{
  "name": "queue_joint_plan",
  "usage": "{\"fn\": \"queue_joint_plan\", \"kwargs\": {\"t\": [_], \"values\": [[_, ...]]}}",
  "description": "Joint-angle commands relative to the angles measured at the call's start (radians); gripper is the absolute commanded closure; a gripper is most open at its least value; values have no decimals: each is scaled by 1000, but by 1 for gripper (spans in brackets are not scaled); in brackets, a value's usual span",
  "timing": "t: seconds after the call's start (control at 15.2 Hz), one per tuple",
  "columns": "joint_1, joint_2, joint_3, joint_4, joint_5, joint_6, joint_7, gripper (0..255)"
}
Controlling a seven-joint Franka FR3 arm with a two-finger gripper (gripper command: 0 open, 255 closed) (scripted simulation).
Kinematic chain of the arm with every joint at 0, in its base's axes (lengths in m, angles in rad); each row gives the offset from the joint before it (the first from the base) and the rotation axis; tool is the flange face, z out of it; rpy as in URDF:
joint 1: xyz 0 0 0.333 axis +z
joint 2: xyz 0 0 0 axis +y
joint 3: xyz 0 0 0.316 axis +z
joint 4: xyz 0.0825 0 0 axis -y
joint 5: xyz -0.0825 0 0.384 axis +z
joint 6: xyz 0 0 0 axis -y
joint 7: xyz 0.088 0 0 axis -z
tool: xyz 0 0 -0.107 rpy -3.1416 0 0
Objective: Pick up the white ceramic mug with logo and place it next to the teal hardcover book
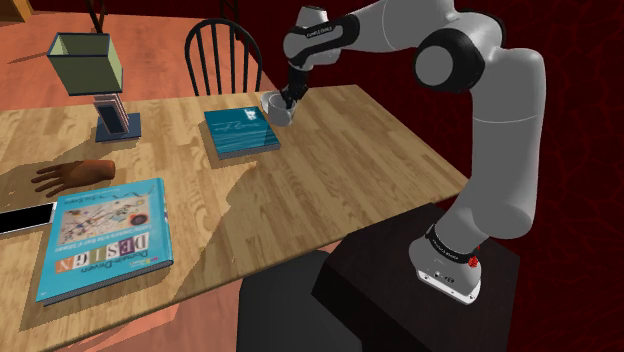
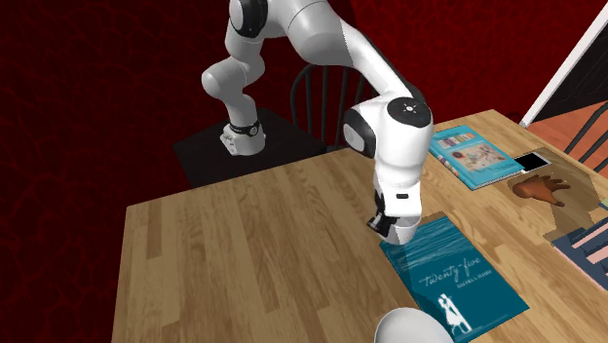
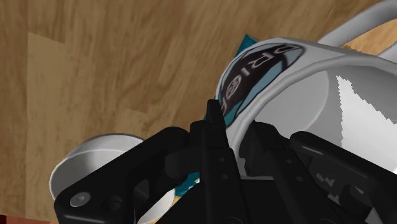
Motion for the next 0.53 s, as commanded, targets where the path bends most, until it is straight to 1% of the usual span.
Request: {"fn": "queue_joint_plan", "kwargs": {"t": [0.0,0.46], "values": [[-2,16,4,-3,6,19,-3,255],[-9,62,17,-28,27,88,-20,255]]}}
